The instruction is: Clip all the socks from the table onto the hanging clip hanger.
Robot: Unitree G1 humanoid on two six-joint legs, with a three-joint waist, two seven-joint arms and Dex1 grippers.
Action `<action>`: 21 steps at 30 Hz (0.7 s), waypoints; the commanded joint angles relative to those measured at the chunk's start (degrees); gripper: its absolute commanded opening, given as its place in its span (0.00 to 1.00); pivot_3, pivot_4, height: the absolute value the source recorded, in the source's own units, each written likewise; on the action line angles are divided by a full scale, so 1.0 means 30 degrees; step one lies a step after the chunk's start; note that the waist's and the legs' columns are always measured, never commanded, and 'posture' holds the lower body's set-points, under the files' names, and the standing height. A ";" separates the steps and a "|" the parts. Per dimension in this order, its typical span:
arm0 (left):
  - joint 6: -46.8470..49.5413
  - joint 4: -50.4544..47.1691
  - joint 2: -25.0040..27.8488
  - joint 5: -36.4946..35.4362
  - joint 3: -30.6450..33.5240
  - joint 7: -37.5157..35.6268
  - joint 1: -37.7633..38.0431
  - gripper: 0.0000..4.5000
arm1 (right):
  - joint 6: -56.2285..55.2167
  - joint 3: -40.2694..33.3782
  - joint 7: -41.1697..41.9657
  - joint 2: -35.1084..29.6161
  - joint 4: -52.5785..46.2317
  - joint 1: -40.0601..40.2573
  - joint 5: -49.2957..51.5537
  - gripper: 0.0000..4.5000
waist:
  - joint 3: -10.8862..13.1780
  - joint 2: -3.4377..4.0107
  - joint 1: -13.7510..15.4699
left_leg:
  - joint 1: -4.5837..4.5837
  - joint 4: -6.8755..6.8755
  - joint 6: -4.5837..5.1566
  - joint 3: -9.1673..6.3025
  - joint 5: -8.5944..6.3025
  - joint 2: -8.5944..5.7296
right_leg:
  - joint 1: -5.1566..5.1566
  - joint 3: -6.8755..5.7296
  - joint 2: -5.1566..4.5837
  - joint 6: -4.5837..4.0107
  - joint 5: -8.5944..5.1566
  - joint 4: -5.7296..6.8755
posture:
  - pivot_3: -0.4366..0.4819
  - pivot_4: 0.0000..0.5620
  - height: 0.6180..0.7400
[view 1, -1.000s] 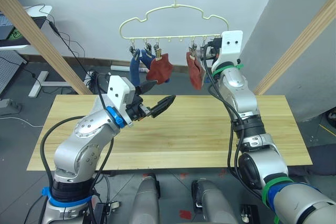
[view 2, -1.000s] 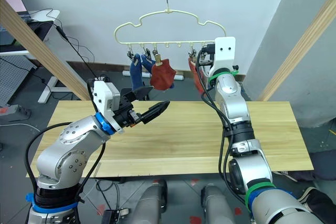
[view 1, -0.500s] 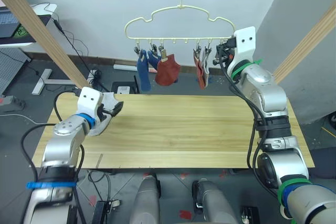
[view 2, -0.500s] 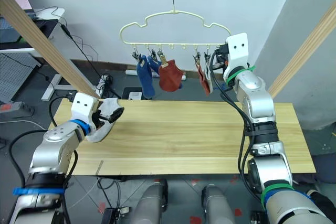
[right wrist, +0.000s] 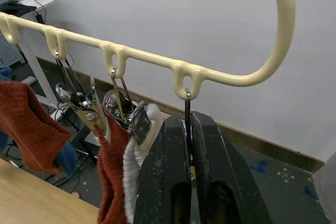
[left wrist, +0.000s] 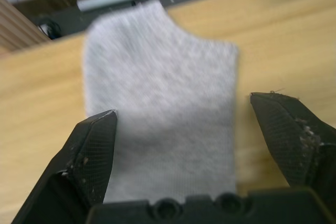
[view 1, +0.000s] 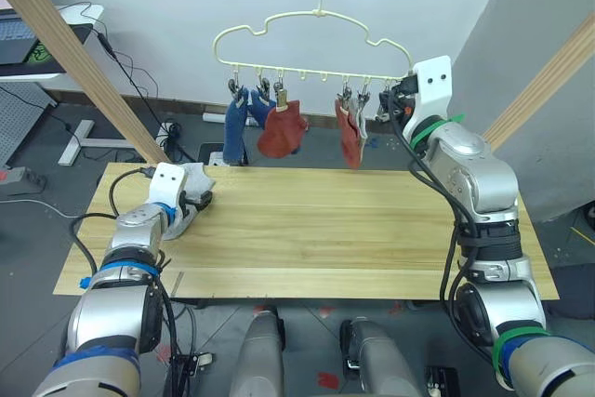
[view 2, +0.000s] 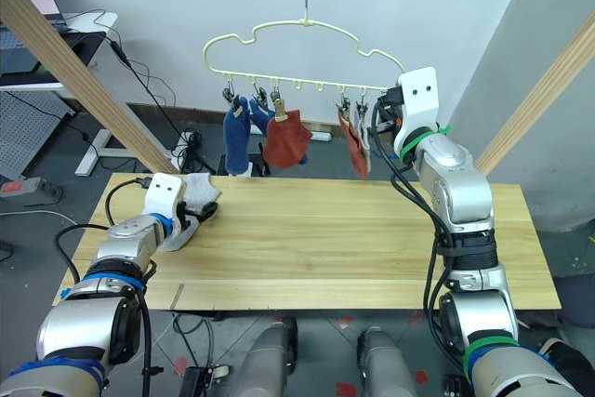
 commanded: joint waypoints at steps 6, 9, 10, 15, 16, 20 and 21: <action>0.0450 0.0592 0.0260 0.0626 -0.0158 -0.1279 0.0514 0.76 | 0.0623 -0.0463 -0.0246 -0.0217 -0.0938 0.0172 0.0185 0.00 | -0.0007 0.0001 -0.0031 | 0.0016 0.0010 -0.0002 0.0005 0.0001 0.0000 | 0.0003 0.0007 -0.0001 -0.0001 0.0000 0.0033 | 0.51 0.44 1.00; 0.0381 0.0422 0.0289 0.0642 -0.0039 -0.1414 0.0644 0.56 | 0.0586 -0.0478 -0.0258 -0.0183 -0.0851 0.0165 0.0208 0.00 | -0.0011 0.0004 -0.0026 | 0.0016 0.0011 -0.0002 0.0004 0.0002 -0.0001 | 0.0005 0.0006 -0.0002 -0.0001 0.0001 0.0035 | 0.52 0.43 1.00; 0.0349 0.0339 0.0297 0.0641 -0.0032 -0.1491 0.0699 0.51 | 0.0560 -0.0478 -0.0267 -0.0170 -0.0808 0.0152 0.0214 0.00 | -0.0013 0.0004 -0.0025 | 0.0016 0.0011 -0.0002 0.0005 0.0002 -0.0002 | 0.0005 0.0007 -0.0004 -0.0001 0.0001 0.0035 | 0.52 0.43 1.00; -0.0172 -0.0363 0.0289 0.0681 -0.0233 -0.2463 0.1129 0.20 | 0.0326 -0.0458 -0.0291 -0.0078 -0.0598 0.0103 0.0227 0.00 | -0.0025 0.0004 -0.0008 | 0.0016 0.0013 -0.0002 0.0005 0.0003 -0.0005 | 0.0007 0.0005 -0.0008 -0.0002 0.0001 0.0038 | 0.53 0.41 1.00; -0.0250 -0.0758 0.0234 0.0556 -0.0209 -0.2858 0.1309 0.14 | 0.0309 -0.0466 -0.0294 -0.0070 -0.0615 0.0129 0.0235 0.00 | -0.0028 0.0004 -0.0008 | 0.0016 0.0014 -0.0002 0.0005 0.0003 -0.0005 | 0.0007 0.0004 -0.0008 -0.0002 0.0001 0.0038 | 0.53 0.40 1.00; 0.0836 -0.6310 -0.0429 -0.1115 -0.0253 -0.6162 0.3753 0.01 | 0.0460 -0.0646 -0.0253 -0.0221 -0.1001 0.0369 0.0358 0.00 | -0.0055 0.0015 -0.0025 | 0.0013 0.0012 -0.0005 0.0012 0.0003 -0.0004 | 0.0005 0.0007 -0.0015 -0.0003 0.0002 0.0035 | 0.52 0.38 1.00; 0.1578 -0.8979 -0.0630 -0.1721 -0.0375 -0.6713 0.4885 0.01 | 0.0517 -0.0730 -0.0232 -0.0290 -0.1102 0.0446 0.0406 0.00 | -0.0057 0.0011 -0.0037 | 0.0011 0.0009 -0.0006 0.0017 0.0003 -0.0007 | 0.0007 0.0010 -0.0027 -0.0005 0.0003 0.0033 | 0.52 0.37 1.00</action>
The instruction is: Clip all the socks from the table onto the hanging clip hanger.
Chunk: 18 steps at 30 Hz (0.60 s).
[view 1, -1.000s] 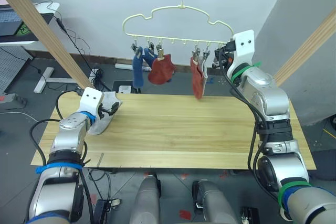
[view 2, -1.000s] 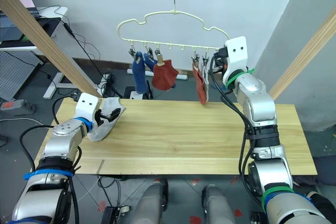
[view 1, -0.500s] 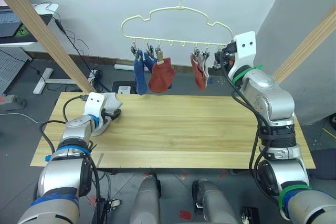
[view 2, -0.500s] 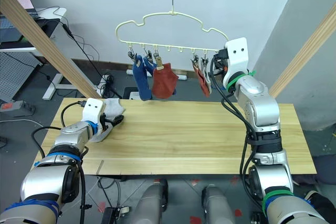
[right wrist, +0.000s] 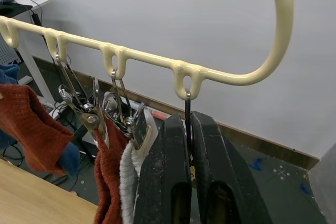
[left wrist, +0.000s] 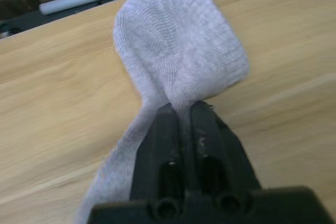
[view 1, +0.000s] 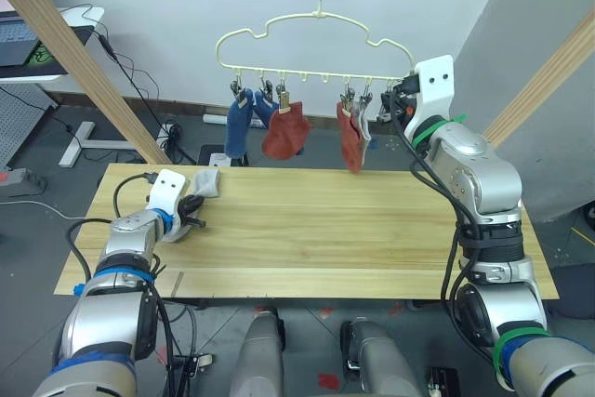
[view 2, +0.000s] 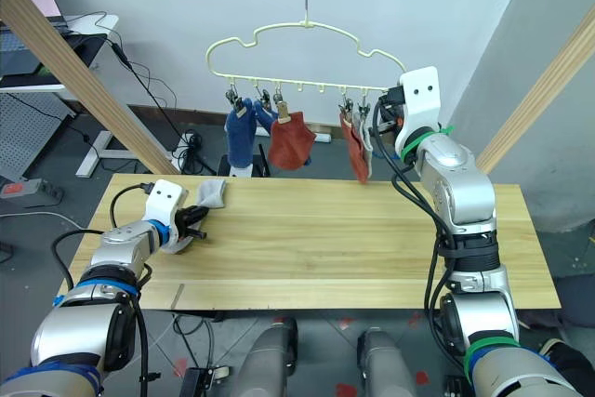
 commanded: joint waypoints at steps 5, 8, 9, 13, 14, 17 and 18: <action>0.5713 -1.4879 -0.1583 -0.3857 -0.0711 -0.2000 0.5202 0.01 | 0.1867 -0.1740 -0.0008 -0.0157 -0.0959 0.0143 0.1645 0.00 | -0.0007 -0.0012 0.0040 | -0.0014 0.0003 -0.0021 -0.0049 0.0013 -0.0001 | 0.0005 -0.0045 -0.0030 -0.0003 0.0002 0.0009 | 0.52 0.37 1.00; 0.7294 -1.9338 -0.2508 -0.5049 -0.1271 -0.1485 0.6039 0.01 | 0.4313 -0.3238 -0.0487 -0.0105 -0.0835 -0.0621 0.3019 0.00 | -0.0016 -0.0009 0.0064 | -0.0005 0.0015 -0.0016 -0.0075 0.0044 -0.0017 | 0.0021 -0.0053 -0.0032 -0.0008 0.0005 0.0051 | 0.52 0.37 1.00; 0.7719 -2.0286 -0.2799 -0.5394 -0.1376 -0.1297 0.6194 0.01 | 0.4892 -0.3604 -0.0645 -0.0119 -0.0771 -0.0836 0.3330 0.00 | -0.0026 -0.0010 0.0057 | -0.0001 0.0016 -0.0001 -0.0074 0.0060 -0.0027 | 0.0030 -0.0052 -0.0037 -0.0008 0.0008 0.0050 | 0.52 0.37 1.00; 0.7261 -2.3078 -0.4423 -0.5233 -0.2892 -0.0312 0.6253 0.01 | 0.8345 -0.6409 -0.2311 0.0995 -0.0453 -0.2301 0.5316 0.00 | -0.0049 -0.0010 0.0004 | 0.0010 0.0034 0.0028 -0.0049 0.0080 -0.0026 | 0.0035 -0.0024 -0.0034 -0.0002 0.0014 0.0050 | 0.51 0.38 1.00; 0.6929 -2.3236 -0.4699 -0.4976 -0.3213 -0.0101 0.6238 0.01 | 0.9096 -0.6935 -0.2670 0.1226 -0.0417 -0.2605 0.5649 0.00 | -0.0051 -0.0010 0.0004 | 0.0010 0.0035 0.0034 -0.0053 0.0085 -0.0027 | 0.0032 -0.0025 -0.0031 -0.0002 0.0015 0.0062 | 0.51 0.38 1.00; 0.6008 -2.3168 -0.5650 -0.4414 -0.4040 0.0578 0.6112 0.01 | 1.1521 -0.8838 -0.3776 0.2013 -0.0226 -0.3769 0.6696 0.00 | -0.0058 0.0000 -0.0022 | 0.0013 0.0036 0.0037 -0.0057 0.0087 -0.0023 | 0.0024 -0.0025 -0.0017 -0.0003 0.0015 0.0090 | 0.51 0.38 1.00; 0.5655 -2.3053 -0.5810 -0.4196 -0.4224 0.0723 0.6034 0.01 | 1.2056 -0.9199 -0.4035 0.2173 -0.0233 -0.4028 0.6885 0.00 | -0.0058 0.0001 -0.0023 | 0.0012 0.0035 0.0038 -0.0055 0.0088 -0.0022 | 0.0018 -0.0024 -0.0013 -0.0003 0.0015 0.0098 | 0.50 0.38 1.00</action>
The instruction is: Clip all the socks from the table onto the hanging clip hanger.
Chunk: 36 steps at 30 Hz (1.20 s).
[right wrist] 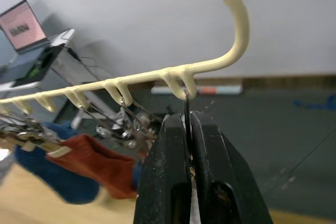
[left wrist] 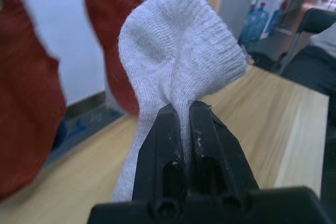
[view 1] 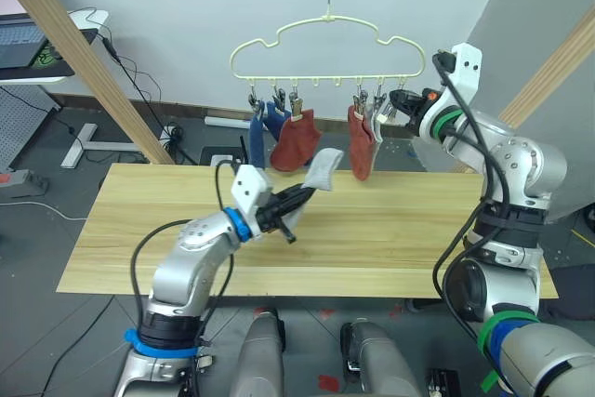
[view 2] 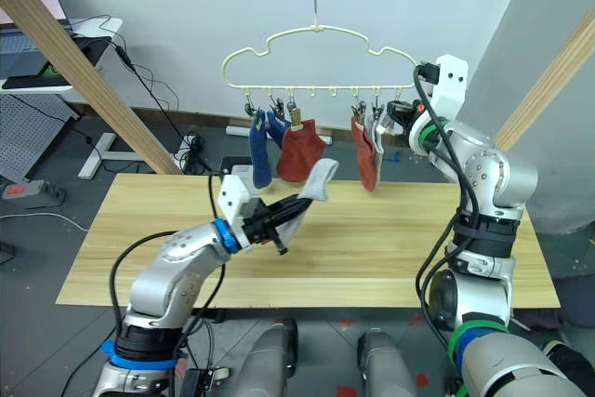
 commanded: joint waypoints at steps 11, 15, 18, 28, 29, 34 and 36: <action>-0.3086 0.2464 -0.2090 0.1973 -0.1492 0.1628 -0.2238 0.01 | 0.6209 -0.4181 -0.2258 0.1679 -0.1175 -0.2509 0.1235 0.00 | -0.0008 0.0015 -0.0177 | -0.0011 -0.0001 0.0006 -0.0001 -0.0001 -0.0005 | -0.0006 0.0003 0.0014 0.0002 -0.0001 -0.0010 | 0.49 0.39 1.00; -0.3405 0.3129 -0.2424 0.2138 -0.1750 0.1462 -0.2673 0.01 | 0.6648 -0.4675 -0.2413 0.1948 -0.1264 -0.2837 0.0962 0.00 | -0.0007 0.0015 -0.0279 | -0.0019 -0.0001 0.0007 -0.0002 -0.0001 -0.0006 | -0.0009 0.0002 0.0014 0.0001 -0.0001 -0.0013 | 0.48 0.40 1.00; -0.3501 0.3273 -0.2484 0.2132 -0.1704 0.1422 -0.2752 0.01 | 0.6783 -0.4865 -0.2498 0.2024 -0.1277 -0.2999 0.0814 0.00 | -0.0008 0.0015 -0.0357 | -0.0016 -0.0001 0.0007 -0.0006 -0.0001 -0.0004 | -0.0008 0.0001 0.0019 0.0001 -0.0001 -0.0010 | 0.47 0.41 1.00; -0.3763 0.4268 -0.2654 0.2253 -0.1783 0.1342 -0.3336 0.01 | 0.6831 -0.5069 -0.2540 0.2143 -0.1173 -0.3154 0.0540 0.00 | -0.0007 0.0016 -0.0388 | -0.0018 -0.0002 0.0007 -0.0002 -0.0001 -0.0006 | -0.0009 0.0011 0.0021 0.0002 -0.0001 -0.0014 | 0.46 0.42 1.00; -0.3745 0.4251 -0.2607 0.2247 -0.1789 0.1260 -0.3306 0.01 | 0.6831 -0.5093 -0.2547 0.2144 -0.1132 -0.3186 0.0484 0.00 | -0.0007 0.0016 -0.0391 | -0.0018 -0.0002 0.0007 -0.0003 -0.0002 -0.0005 | -0.0009 0.0009 0.0021 0.0002 -0.0001 -0.0017 | 0.46 0.42 1.00; -0.3875 0.4559 -0.2598 0.2269 -0.1540 0.1298 -0.3604 0.01 | 0.6831 -0.5062 -0.2460 0.2116 -0.1052 -0.3223 0.0366 0.00 | -0.0007 0.0016 -0.0395 | -0.0019 -0.0012 0.0008 -0.0011 -0.0002 0.0001 | -0.0012 0.0003 0.0031 0.0003 -0.0002 -0.0020 | 0.46 0.43 1.00; -0.3979 0.4951 -0.2660 0.2270 -0.1364 0.1402 -0.4061 0.01 | 0.6831 -0.5037 -0.2473 0.2232 -0.1064 -0.3212 0.0374 0.00 | -0.0006 0.0016 -0.0390 | -0.0019 -0.0012 0.0008 -0.0012 -0.0002 0.0000 | -0.0011 0.0004 0.0030 0.0002 -0.0002 -0.0023 | 0.46 0.43 1.00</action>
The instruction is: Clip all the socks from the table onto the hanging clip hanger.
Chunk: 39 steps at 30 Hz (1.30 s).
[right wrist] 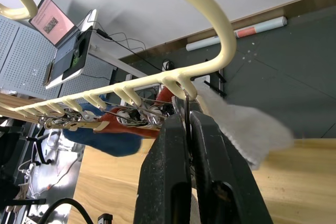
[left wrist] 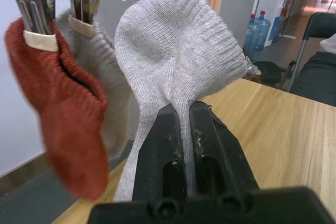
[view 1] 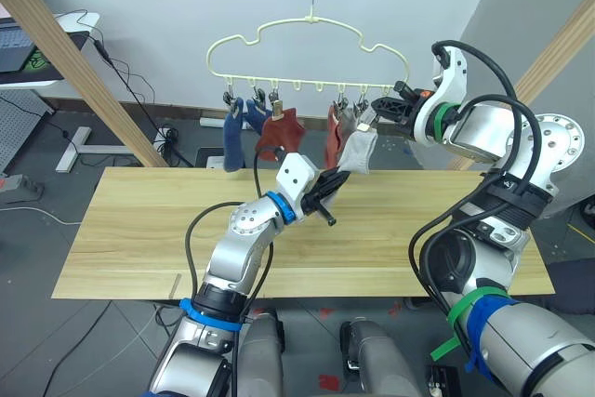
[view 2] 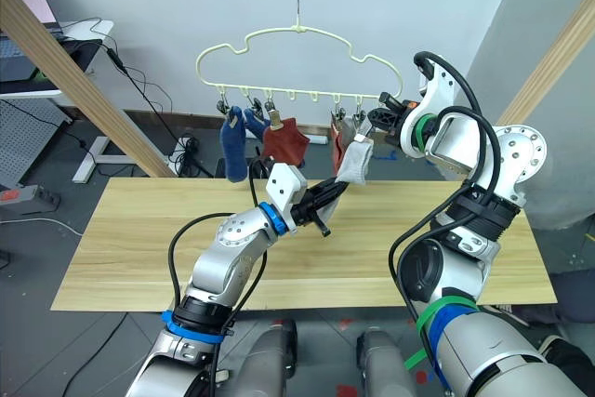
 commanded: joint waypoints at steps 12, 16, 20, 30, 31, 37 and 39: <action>-0.0872 0.0625 -0.0493 -0.0104 0.0349 0.0109 -0.1684 0.00 | 0.0127 0.0301 0.0318 -0.0132 -0.0523 -0.0169 -0.0011 0.12 | 0.0000 0.0000 -0.0029 | -0.0008 -0.0024 0.0001 0.0005 -0.0001 0.0003 | -0.0001 0.0001 0.0005 0.0000 0.0000 -0.0046 | 0.47 0.43 1.00; -0.0840 0.0526 -0.0516 -0.0130 0.0327 0.0046 -0.1687 0.00 | 0.0012 0.0542 0.0615 -0.0263 -0.0564 -0.0029 0.0101 0.40 | 0.0001 0.0001 -0.0059 | -0.0008 -0.0025 0.0002 0.0006 -0.0002 0.0005 | -0.0002 0.0003 0.0006 0.0000 0.0000 -0.0050 | 0.47 0.44 1.00; -0.0628 0.0356 -0.0481 -0.0307 0.0301 -0.0209 -0.1778 0.00 | -0.0904 0.2054 0.1690 -0.1590 -0.0942 0.0672 0.0300 0.67 | 0.0001 0.0001 -0.0073 | -0.0009 -0.0026 0.0002 0.0006 -0.0002 0.0005 | -0.0003 0.0003 0.0008 0.0001 0.0000 -0.0053 | 0.48 0.43 1.00; 0.1499 -0.1020 0.0701 -0.1318 0.0704 -0.1048 -0.0809 0.62 | -0.5281 0.7313 0.5339 -0.6035 -0.5139 0.6080 0.0178 0.98 | 0.0001 0.0001 -0.0386 | -0.0023 -0.0047 0.0006 0.0001 -0.0005 0.0012 | -0.0001 0.0032 0.0034 0.0007 -0.0003 -0.0104 | 0.46 0.43 1.00; 0.1809 -0.1373 0.1152 -0.1439 0.0925 -0.1171 -0.0459 0.65 | -0.5980 0.7885 0.5577 -0.6395 -0.5634 0.7137 -0.0132 0.98 | 0.0001 0.0000 -0.0461 | -0.0022 -0.0047 0.0006 0.0001 -0.0005 0.0010 | -0.0002 0.0032 0.0035 0.0007 -0.0003 -0.0099 | 0.46 0.43 1.00; 0.3308 -0.3869 0.4686 -0.2227 0.3010 -0.1705 0.3311 1.00 | -1.0793 1.0005 0.6096 -0.7166 -0.7102 1.3332 -0.2012 0.98 | 0.0001 0.0002 -0.0699 | -0.0002 -0.0052 0.0005 0.0010 -0.0005 0.0028 | -0.0013 0.0059 0.0042 0.0046 -0.0027 -0.0088 | 0.47 0.43 1.00; 0.4014 -0.4569 0.5545 -0.2513 0.4356 -0.1096 0.4675 1.00 | -1.1948 1.0267 0.6010 -0.6971 -0.7294 1.4839 -0.2393 0.98 | 0.0002 0.0002 -0.0731 | 0.0006 -0.0054 0.0004 0.0012 -0.0006 0.0032 | -0.0010 0.0064 0.0041 0.0062 -0.0037 -0.0090 | 0.49 0.43 1.00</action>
